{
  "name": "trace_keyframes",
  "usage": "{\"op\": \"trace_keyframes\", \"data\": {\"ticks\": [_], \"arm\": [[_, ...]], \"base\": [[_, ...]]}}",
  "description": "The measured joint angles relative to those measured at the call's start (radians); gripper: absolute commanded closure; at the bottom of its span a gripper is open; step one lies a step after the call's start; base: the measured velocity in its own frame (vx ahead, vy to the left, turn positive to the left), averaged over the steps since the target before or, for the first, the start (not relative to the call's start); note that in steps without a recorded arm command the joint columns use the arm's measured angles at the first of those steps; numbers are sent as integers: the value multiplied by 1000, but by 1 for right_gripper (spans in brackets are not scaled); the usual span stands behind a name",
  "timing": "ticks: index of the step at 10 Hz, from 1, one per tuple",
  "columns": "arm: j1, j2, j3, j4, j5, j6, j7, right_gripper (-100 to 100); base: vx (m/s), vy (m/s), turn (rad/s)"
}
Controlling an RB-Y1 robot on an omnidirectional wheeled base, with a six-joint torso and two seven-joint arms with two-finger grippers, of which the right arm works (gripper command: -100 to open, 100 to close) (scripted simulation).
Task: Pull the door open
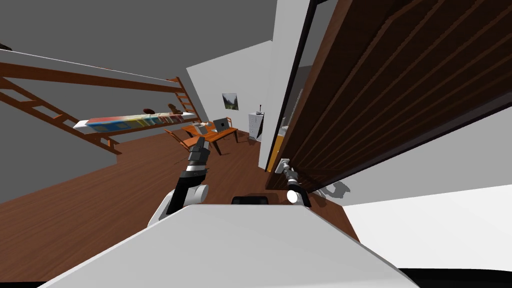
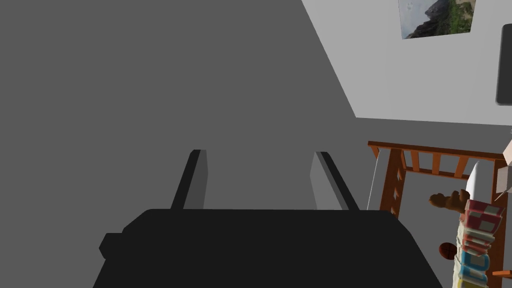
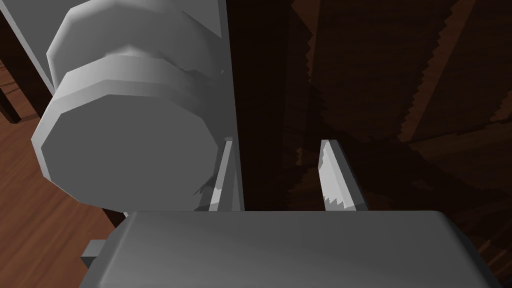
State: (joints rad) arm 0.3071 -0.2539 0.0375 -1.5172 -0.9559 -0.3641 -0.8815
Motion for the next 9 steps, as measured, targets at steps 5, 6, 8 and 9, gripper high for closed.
{"op": "trace_keyframes", "data": {"ticks": [5,6,8,9], "arm": [[19,-28,-24,-37,-35,63,-2,-100],[27,-28,-29,-49,-39,74,0,-100],[28,-35,-37,-59,-50,95,1,-100],[28,-37,-41,-62,-55,104,1,-100]], "base": [[29,41,-33],[19,27,-21],[24,20,-27],[9,12,-18]]}}
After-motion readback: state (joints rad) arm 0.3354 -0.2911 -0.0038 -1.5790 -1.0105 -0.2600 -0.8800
